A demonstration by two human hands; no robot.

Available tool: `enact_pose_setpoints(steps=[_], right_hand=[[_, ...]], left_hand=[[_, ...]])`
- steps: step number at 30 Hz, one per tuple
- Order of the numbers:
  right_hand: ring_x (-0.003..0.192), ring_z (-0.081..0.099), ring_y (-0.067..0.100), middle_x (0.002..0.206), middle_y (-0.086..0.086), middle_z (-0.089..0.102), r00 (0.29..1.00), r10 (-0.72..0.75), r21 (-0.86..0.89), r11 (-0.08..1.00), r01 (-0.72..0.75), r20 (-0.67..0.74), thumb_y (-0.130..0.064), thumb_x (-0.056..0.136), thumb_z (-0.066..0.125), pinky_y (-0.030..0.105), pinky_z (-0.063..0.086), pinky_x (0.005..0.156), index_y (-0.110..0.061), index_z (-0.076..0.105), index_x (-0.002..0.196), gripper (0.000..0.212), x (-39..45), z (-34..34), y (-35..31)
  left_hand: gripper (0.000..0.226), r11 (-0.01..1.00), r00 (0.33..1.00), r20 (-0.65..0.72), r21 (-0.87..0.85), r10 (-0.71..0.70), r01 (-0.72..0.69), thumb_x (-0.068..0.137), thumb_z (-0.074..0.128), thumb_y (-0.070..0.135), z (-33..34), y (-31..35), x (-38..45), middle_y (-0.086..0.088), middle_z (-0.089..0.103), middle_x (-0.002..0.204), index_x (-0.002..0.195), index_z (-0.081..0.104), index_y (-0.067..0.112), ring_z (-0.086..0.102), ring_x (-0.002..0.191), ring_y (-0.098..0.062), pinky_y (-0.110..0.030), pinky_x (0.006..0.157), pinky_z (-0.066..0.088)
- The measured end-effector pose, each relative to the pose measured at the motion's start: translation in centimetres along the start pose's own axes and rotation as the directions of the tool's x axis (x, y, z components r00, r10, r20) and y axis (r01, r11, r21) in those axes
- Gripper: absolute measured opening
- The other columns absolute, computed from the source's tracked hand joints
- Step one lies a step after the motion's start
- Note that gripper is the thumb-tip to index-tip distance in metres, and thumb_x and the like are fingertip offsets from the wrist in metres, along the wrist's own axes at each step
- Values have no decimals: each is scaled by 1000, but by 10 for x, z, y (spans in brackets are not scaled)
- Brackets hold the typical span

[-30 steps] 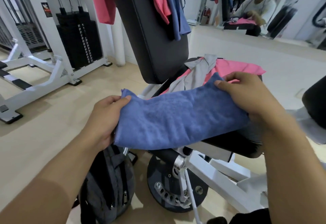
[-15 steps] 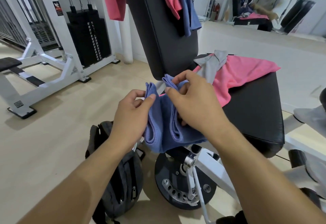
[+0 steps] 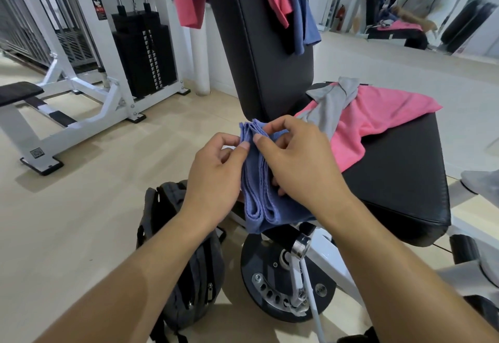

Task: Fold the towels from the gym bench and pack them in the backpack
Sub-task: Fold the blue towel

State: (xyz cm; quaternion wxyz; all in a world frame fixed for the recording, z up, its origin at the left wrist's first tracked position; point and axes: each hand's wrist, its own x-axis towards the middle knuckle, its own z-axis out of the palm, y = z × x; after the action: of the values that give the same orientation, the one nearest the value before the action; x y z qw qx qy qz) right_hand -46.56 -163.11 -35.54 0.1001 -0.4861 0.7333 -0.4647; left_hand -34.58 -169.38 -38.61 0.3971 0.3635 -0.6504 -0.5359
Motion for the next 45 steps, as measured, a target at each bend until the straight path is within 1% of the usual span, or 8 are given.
enact_pose_setpoints(steps=[8, 12, 20, 30, 34, 38, 42, 45], right_hand=[[56, 59, -4, 55, -7, 61, 993, -50, -123, 990, 63, 109, -45, 90, 70, 11, 40, 57, -33, 66, 101, 17, -8, -4, -3], [59, 49, -2, 58, -16, 47, 982, -70, -228, 968, 109, 173, -54, 80, 76, 14, 33, 53, -35, 61, 104, 34, -13, -6, -6], [109, 59, 20, 127, -5, 48, 977, -64, -453, 878, 153, 206, -52, 77, 73, 41, 54, 87, -31, 39, 147, 80, -27, -3, -14], [114, 56, 20, 134, -4, 44, 984, -81, -459, 876, 147, 160, -38, 84, 71, 33, 50, 84, -29, 31, 153, 80, -28, -9, -17], [94, 62, 11, 108, -9, 57, 985, -31, -255, 964, 74, 168, -21, 88, 65, 27, 51, 76, -30, 44, 147, 63, -15, -26, -19], [74, 67, 15, 90, -3, 66, 995, 45, 113, 992, -55, 91, -8, 90, 58, 32, 57, 71, -34, 55, 141, 57, -4, -45, -22], [84, 68, 14, 98, 6, 71, 983, 16, 731, 667, -145, 181, 7, 86, 48, 27, 55, 68, -15, 65, 131, 54, 6, -57, -19], [91, 67, 21, 104, 7, 71, 969, 9, 818, 533, -214, 247, 10, 85, 42, 31, 54, 73, -9, 65, 127, 52, 11, -61, -12]], left_hand=[[28, 995, 996, 54, -65, -68, 71, 107, 44, 22, -5, -1, 1, -3, 65, 72, 89, 65, 17, 63, 50, -14, -26, 41, 45], [30, 991, 994, 84, -107, -75, 84, 105, 41, 12, -9, 2, 2, -8, 63, 70, 94, 68, 15, 63, 49, -13, -24, 42, 48], [26, 997, 995, 97, -69, -27, 34, 103, 48, 8, -14, -2, 8, -27, 72, 90, 103, 73, 16, 68, 67, -28, -31, 57, 55], [31, 998, 982, 187, -56, 41, -31, 104, 48, 10, -18, 3, 8, -22, 76, 95, 124, 71, 16, 75, 82, -29, -34, 70, 60], [32, 996, 972, 223, -65, 73, -59, 105, 45, 12, -18, 6, 7, -7, 79, 92, 123, 70, 21, 74, 82, -15, -31, 74, 58], [22, 998, 999, 29, -50, 36, -34, 99, 62, 25, -17, -2, 14, 5, 74, 104, 121, 68, 27, 69, 94, -8, -31, 84, 55], [39, 964, 986, 57, -210, -157, 165, 95, 58, 54, -14, 4, 14, 1, 73, 118, 118, 67, 24, 73, 100, -15, -40, 90, 58], [54, 796, 885, 393, -436, -251, 419, 98, 42, 64, -21, 14, 12, -10, 74, 122, 121, 70, 23, 74, 105, -24, -39, 90, 55]])
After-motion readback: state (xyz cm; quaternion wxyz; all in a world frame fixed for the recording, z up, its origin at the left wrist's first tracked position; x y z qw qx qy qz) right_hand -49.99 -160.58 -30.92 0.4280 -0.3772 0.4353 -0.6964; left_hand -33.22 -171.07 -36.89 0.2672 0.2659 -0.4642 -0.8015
